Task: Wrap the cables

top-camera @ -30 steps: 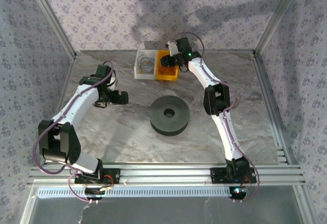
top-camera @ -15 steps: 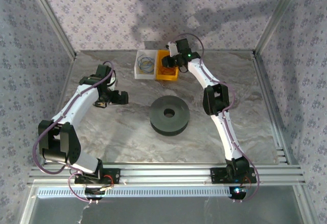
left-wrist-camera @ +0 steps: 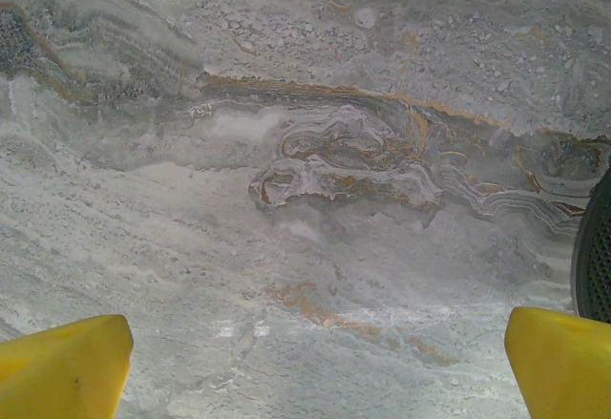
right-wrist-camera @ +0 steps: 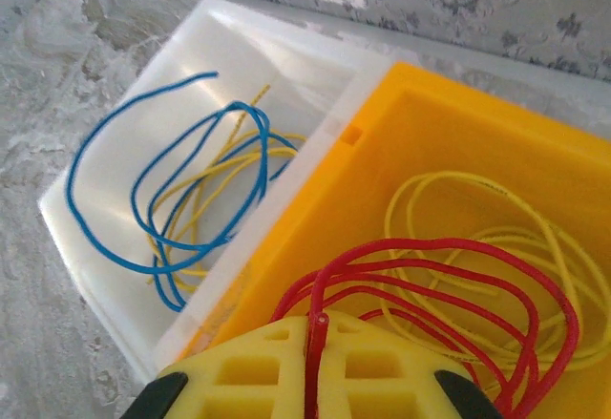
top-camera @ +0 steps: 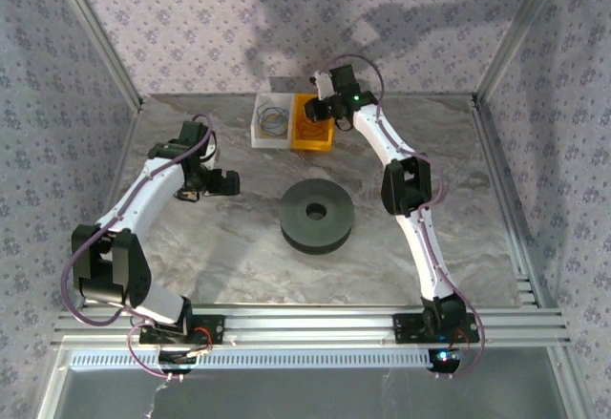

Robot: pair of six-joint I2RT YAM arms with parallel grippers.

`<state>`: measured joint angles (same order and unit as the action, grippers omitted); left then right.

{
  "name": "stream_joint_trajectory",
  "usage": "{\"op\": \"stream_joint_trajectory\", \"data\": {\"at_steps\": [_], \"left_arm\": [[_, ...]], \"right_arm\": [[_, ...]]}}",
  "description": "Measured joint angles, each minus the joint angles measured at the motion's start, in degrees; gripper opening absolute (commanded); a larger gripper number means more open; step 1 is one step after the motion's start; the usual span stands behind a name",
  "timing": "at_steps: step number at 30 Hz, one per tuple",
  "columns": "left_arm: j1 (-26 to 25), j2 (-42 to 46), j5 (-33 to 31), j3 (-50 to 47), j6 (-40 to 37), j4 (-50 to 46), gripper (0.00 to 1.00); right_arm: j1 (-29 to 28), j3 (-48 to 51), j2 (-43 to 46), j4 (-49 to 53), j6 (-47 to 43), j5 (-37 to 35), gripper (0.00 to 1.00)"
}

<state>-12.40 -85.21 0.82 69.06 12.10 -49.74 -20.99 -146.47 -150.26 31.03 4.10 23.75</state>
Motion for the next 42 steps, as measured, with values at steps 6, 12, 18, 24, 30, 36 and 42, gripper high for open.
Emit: {"op": "stream_joint_trajectory", "data": {"at_steps": [6,12,18,24,30,36,42], "left_arm": [[0.0,0.0,0.0,0.0,0.0,0.0,1.0],[0.0,-0.1,0.6,0.5,0.0,0.7,1.0],[-1.0,-0.1,7.5,1.4,0.0,7.5,1.0],[-3.1,-0.1,17.1,1.6,0.8,19.0,1.0],[-4.9,-0.1,23.1,1.6,2.8,28.4,0.88],[-5.5,-0.1,27.5,-0.3,5.6,37.6,0.67],[-5.6,-0.1,29.5,-1.6,7.5,41.2,0.56]], "right_arm": [[0.0,0.0,4.6,1.1,-1.6,0.0,0.04],[0.0,0.2,9.5,4.0,-2.4,1.1,0.0],[0.0,9.2,18.5,4.0,-1.5,6.0,0.0],[0.0,21.2,27.6,0.4,2.5,12.0,0.0],[0.0,31.3,33.3,-6.6,8.7,17.5,0.0],[-0.2,38.4,35.8,-14.1,14.9,21.4,0.0],[-0.8,43.9,37.6,-23.4,22.5,24.2,0.0]]}}
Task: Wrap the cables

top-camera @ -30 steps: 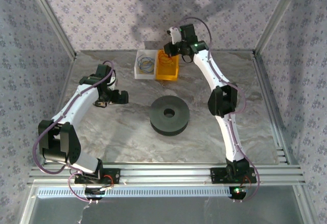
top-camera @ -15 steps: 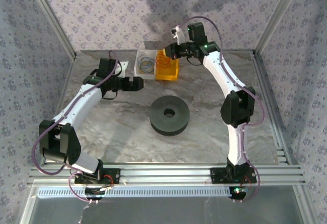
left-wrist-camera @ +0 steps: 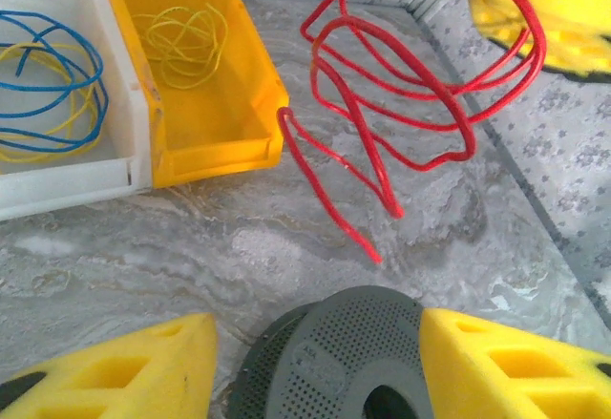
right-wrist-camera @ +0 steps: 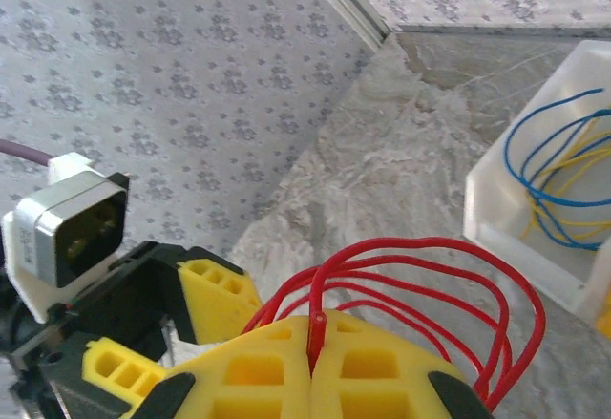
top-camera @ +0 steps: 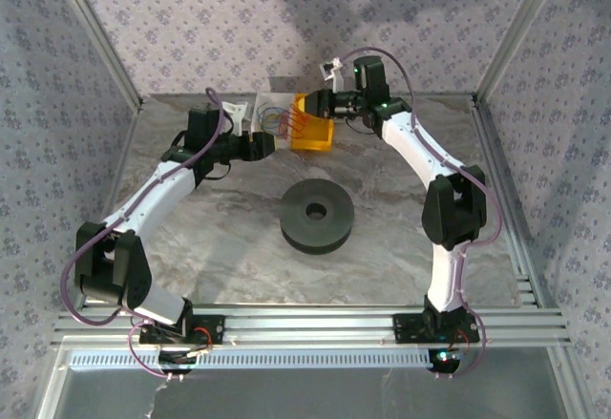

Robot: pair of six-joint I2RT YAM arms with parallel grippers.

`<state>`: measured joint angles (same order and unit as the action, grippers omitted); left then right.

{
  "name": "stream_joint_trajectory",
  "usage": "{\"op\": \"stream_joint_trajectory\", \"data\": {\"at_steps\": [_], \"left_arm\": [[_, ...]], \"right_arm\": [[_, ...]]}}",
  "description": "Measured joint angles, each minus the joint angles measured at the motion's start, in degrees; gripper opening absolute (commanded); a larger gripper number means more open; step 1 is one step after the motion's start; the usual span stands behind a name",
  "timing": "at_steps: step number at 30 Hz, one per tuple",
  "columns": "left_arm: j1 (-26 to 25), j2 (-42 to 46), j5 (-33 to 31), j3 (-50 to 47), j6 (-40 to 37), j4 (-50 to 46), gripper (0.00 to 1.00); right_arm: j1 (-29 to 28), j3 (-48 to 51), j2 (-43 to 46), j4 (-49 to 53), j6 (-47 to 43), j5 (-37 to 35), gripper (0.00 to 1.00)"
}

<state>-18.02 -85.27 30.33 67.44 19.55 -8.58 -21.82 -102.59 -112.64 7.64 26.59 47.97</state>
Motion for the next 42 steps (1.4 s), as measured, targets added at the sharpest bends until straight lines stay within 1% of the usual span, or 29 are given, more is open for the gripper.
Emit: {"op": "stream_joint_trajectory", "data": {"at_steps": [4,13,15,18,22,24,25,26,30,34,42], "left_arm": [[0.0,0.0,0.5,-0.5,0.7,2.0,0.55],[0.0,0.0,1.4,-1.9,2.4,5.2,0.54],[0.0,0.0,1.5,-2.2,2.7,5.7,0.52],[0.0,0.0,1.6,-2.4,3.0,5.9,0.44],[0.0,0.0,1.6,-2.4,3.5,5.9,0.26],[0.0,0.0,1.6,-2.5,3.5,5.9,0.14],[0.0,0.0,1.6,-2.5,3.5,5.9,0.06],[0.0,0.0,1.6,-2.6,3.5,5.8,0.0],[0.4,0.4,1.4,-3.1,3.7,5.7,0.0],[1.6,1.5,0.8,-4.4,3.6,4.7,0.0],[6.6,3.8,-2.6,-5.0,1.9,-1.9,0.0]], "right_arm": [[-0.8,1.6,0.9,-4.6,3.7,0.9,0.0],[-2.5,3.5,2.7,-9.2,6.3,1.4,0.0],[-2.7,3.7,2.7,-9.6,6.7,1.4,0.0],[-2.9,4.0,2.7,-9.7,7.1,1.4,0.0],[-3.4,4.2,2.7,-10.1,7.1,1.6,0.0],[-3.5,4.2,2.7,-10.2,7.1,1.6,0.0],[-3.5,4.2,2.7,-10.3,7.1,1.6,0.0],[-3.5,4.2,2.7,-10.2,7.1,1.7,0.0],[-3.4,4.4,3.0,-8.8,5.9,1.5,0.0],[-2.6,4.5,4.3,-4.3,2.4,0.4,0.0],[1.7,6.3,9.4,4.9,-5.5,-3.1,0.0]]}}
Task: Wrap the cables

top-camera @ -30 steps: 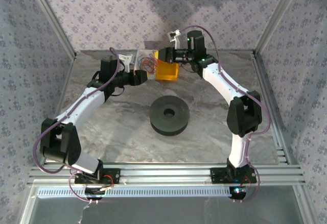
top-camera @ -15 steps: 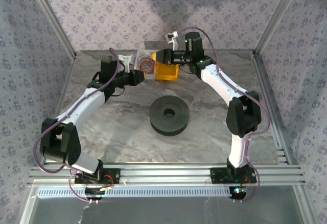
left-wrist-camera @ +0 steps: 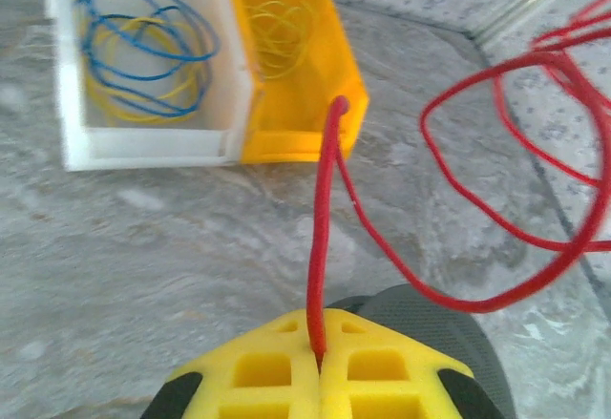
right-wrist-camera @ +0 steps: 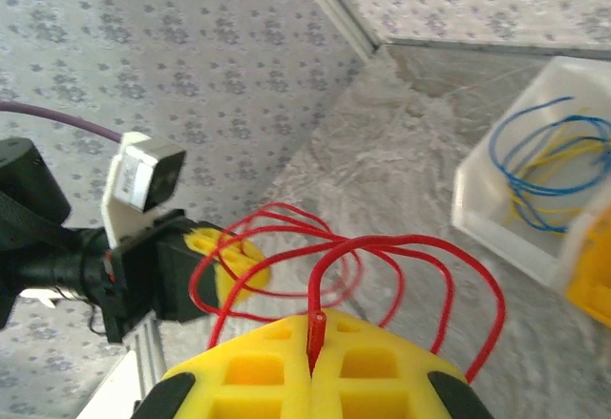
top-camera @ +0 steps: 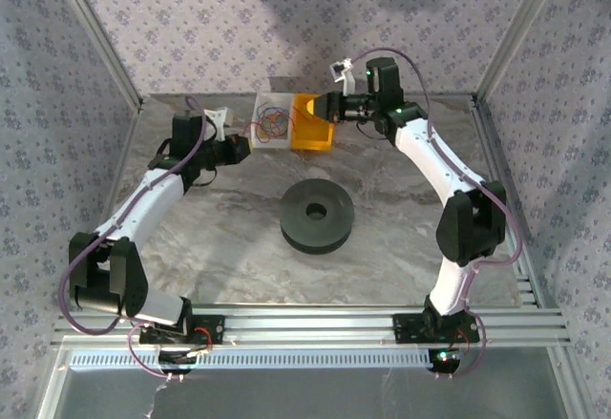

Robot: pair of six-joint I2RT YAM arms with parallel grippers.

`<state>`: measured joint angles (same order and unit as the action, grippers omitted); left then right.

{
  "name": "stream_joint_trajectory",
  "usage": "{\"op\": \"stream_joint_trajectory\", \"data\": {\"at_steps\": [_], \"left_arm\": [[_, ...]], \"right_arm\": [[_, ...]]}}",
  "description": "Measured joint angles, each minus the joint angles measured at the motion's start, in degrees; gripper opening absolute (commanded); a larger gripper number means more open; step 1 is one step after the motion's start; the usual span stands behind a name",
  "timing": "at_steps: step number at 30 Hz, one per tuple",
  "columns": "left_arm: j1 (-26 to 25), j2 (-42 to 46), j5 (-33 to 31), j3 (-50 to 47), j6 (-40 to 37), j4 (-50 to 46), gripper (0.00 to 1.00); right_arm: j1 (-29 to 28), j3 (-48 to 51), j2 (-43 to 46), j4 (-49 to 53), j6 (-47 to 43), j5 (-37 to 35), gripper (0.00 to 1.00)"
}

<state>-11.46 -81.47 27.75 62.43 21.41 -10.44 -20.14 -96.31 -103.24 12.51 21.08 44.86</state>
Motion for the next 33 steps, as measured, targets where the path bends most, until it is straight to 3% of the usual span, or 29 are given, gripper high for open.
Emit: {"op": "stream_joint_trajectory", "data": {"at_steps": [7,11,14,23,33], "left_arm": [[6.9,1.6,-3.4,0.1,-1.5,-7.6,0.0],[8.7,1.6,-3.3,0.1,-1.4,-9.6,0.0],[7.9,1.6,-3.5,0.1,-0.7,-9.6,0.0],[-0.5,-1.4,-2.9,0.8,1.7,-9.0,0.0],[-1.7,-0.9,-2.9,7.9,1.6,-10.3,0.0]], "right_arm": [[2.8,2.9,3.0,6.9,-5.8,-4.6,0.03],[3.5,5.0,3.6,7.5,-6.7,-4.6,0.34],[3.0,5.1,3.6,8.1,-7.5,-4.2,0.43],[1.4,4.7,2.6,8.3,-8.1,-2.4,0.46],[2.6,12.1,2.6,5.1,-6.8,-2.4,0.45]]}}
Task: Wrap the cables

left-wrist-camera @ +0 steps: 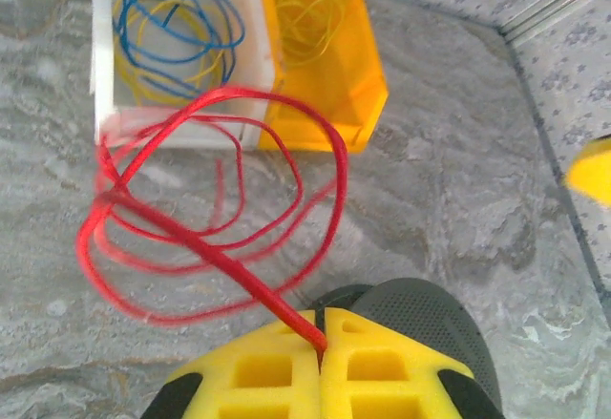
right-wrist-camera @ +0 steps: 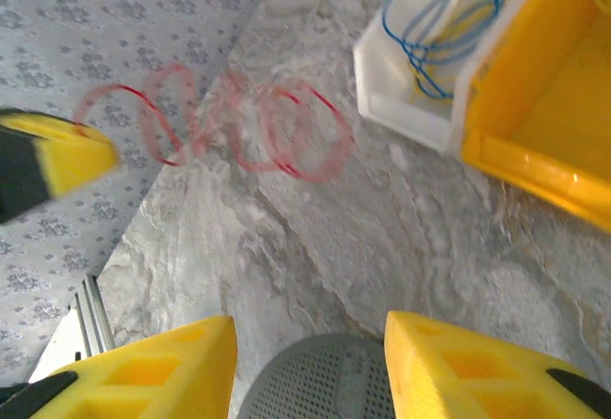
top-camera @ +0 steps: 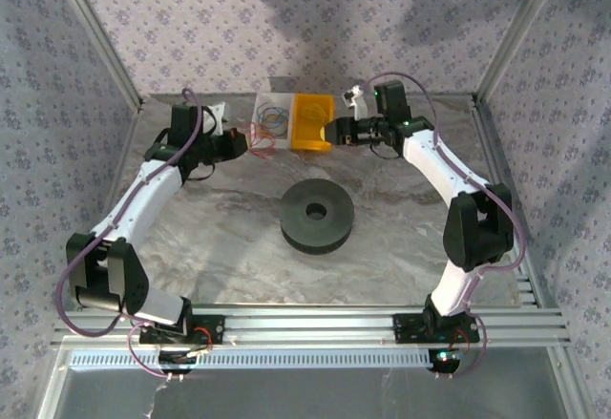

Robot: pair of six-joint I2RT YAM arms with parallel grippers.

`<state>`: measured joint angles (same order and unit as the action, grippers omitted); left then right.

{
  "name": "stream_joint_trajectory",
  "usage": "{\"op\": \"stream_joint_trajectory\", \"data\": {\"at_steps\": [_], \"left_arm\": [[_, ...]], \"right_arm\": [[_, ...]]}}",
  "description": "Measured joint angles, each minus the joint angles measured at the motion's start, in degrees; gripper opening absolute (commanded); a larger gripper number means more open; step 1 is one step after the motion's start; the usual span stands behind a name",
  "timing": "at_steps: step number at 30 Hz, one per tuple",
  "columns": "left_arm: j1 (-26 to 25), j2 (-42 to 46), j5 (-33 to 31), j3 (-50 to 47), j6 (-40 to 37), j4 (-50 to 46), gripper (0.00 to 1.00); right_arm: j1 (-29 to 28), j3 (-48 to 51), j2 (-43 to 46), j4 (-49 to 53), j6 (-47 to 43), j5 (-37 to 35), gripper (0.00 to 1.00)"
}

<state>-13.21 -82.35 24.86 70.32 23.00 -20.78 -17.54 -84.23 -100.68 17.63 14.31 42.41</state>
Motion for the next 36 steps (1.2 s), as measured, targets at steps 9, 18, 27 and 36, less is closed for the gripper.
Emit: {"op": "stream_joint_trajectory", "data": {"at_steps": [9,18,27,36], "left_arm": [[-2.3,2.2,1.5,4.2,0.0,-0.4,0.0],[-4.0,2.3,3.0,6.0,0.7,-0.6,0.0],[-5.6,2.9,4.3,7.2,1.6,-0.5,0.0],[-6.3,3.2,4.6,8.3,2.2,-0.5,0.0]], "right_arm": [[0.9,8.9,0.1,-8.3,5.4,1.0,0.42],[3.1,13.3,-0.2,-24.2,13.7,4.6,0.42],[3.5,12.2,-7.0,-39.1,22.3,6.7,0.41],[3.0,8.8,-13.0,-51.4,30.4,7.6,0.4]]}}
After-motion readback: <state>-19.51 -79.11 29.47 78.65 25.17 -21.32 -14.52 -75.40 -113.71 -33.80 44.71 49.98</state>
